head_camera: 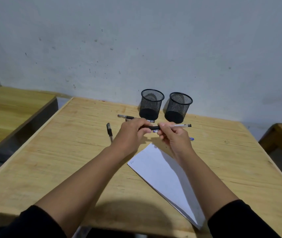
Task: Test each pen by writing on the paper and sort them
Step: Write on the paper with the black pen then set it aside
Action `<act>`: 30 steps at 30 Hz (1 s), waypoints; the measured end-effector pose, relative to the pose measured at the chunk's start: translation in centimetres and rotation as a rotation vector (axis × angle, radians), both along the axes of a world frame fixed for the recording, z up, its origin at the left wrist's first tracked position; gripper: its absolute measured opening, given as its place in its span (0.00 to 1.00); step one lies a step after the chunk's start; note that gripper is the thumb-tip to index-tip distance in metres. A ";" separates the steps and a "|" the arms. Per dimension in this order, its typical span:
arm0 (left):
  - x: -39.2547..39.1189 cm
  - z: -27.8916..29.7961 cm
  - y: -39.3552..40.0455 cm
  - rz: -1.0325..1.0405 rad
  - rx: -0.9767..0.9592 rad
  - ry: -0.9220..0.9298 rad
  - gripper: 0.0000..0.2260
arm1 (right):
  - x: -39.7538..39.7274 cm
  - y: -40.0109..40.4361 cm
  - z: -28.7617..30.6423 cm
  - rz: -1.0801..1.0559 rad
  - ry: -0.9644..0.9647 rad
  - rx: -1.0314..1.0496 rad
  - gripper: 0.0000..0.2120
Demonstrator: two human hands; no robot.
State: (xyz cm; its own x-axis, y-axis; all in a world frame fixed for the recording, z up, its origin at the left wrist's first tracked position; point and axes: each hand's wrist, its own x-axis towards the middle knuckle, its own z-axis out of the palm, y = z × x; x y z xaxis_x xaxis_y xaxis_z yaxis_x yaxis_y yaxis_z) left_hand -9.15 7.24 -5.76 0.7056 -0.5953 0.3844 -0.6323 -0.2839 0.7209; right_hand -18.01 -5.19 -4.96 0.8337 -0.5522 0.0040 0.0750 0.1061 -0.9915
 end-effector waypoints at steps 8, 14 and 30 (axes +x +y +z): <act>0.9 1.1 2.0 0.207 -0.104 0.181 0.06 | -4.2 -2.5 1.0 -0.222 -0.154 0.024 0.08; 1.2 -0.2 1.2 0.130 0.241 0.110 0.05 | -5.8 -2.3 0.1 -0.177 -0.043 0.023 0.06; -1.1 -1.4 1.3 0.123 0.274 0.074 0.08 | -6.6 0.2 -0.8 -0.064 0.012 0.113 0.08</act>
State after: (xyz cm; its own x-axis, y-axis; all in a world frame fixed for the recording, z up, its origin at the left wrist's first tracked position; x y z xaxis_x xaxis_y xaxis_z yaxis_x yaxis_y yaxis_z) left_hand -10.29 8.54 -7.20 0.7990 -0.5780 0.1660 -0.5295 -0.5455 0.6496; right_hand -24.62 -4.98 -5.71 0.7963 -0.6007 -0.0709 0.0737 0.2127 -0.9743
